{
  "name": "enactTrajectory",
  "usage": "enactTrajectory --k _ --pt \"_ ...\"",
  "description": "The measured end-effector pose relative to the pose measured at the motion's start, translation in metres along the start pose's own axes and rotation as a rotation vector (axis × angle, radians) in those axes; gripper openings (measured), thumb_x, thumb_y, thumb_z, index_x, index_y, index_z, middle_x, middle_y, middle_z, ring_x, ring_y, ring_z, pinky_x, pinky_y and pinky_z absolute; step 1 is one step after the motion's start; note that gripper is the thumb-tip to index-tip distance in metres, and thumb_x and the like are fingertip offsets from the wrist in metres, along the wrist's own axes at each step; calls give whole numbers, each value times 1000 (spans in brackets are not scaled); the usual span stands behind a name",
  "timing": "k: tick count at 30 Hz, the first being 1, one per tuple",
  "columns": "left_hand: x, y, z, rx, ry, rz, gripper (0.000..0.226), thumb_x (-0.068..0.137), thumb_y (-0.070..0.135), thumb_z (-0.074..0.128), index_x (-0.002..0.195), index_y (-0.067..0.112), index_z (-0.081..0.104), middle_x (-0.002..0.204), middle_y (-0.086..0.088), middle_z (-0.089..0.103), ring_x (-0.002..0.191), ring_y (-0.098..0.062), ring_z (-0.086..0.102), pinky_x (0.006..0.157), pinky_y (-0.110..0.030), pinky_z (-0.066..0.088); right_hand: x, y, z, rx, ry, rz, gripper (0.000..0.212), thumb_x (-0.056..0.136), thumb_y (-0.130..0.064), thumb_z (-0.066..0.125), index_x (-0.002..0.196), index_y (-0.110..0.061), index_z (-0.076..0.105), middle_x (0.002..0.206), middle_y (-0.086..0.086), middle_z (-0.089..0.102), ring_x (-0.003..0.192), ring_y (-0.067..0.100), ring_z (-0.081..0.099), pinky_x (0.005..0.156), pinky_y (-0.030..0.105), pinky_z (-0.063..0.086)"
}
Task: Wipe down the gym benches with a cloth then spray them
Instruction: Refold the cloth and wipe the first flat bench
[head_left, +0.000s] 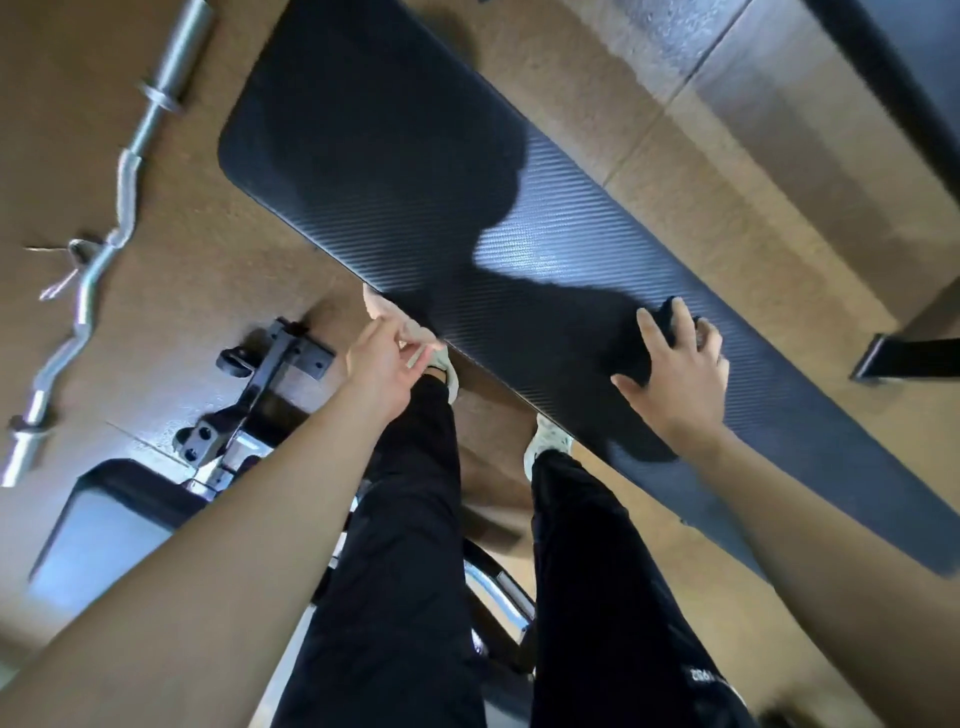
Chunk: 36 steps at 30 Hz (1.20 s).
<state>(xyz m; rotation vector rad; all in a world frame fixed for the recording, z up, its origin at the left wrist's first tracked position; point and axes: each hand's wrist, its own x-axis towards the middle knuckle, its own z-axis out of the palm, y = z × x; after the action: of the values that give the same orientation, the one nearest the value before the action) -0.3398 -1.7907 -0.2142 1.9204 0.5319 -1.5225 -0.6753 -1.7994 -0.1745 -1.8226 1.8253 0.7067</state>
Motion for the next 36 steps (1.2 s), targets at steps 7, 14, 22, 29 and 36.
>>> enactTrajectory --k 7,14,22,29,36 --pt "-19 -53 17 11 -19 -21 10 88 5 53 85 11 61 91 -7 63 90 -22 70 75 -36 63 -2 22 22 -62 17 -134 97 79 -54 76 155 -31 20 165 15 16 140 51 30 104 60 40" --pt "-48 -122 44 22 39 -45 38 85 0 50 121 6 58 118 -13 65 108 -26 69 69 -37 63 3 43 22 -3 29 -241 93 81 -56 71 156 -33 20 165 10 15 141 45 26 106 60 38" --pt "-77 -193 68 133 1 -103 27 94 4 54 120 4 59 125 -19 65 111 -30 68 71 -36 63 -38 117 36 396 127 -228 74 87 -27 74 152 -14 41 158 13 36 139 37 37 114 48 38" --pt "-88 -232 72 327 -106 -140 26 94 3 54 120 4 59 120 -16 70 113 -25 67 90 -37 61 -137 176 116 414 156 133 71 86 -34 75 147 -14 47 154 15 39 131 41 39 106 55 42" --pt "-84 -262 71 491 -145 -135 58 91 14 61 146 4 47 125 -17 71 111 -22 72 81 -32 63 -167 175 182 527 73 345 86 84 -38 78 155 -19 34 166 12 19 148 43 17 120 52 27"
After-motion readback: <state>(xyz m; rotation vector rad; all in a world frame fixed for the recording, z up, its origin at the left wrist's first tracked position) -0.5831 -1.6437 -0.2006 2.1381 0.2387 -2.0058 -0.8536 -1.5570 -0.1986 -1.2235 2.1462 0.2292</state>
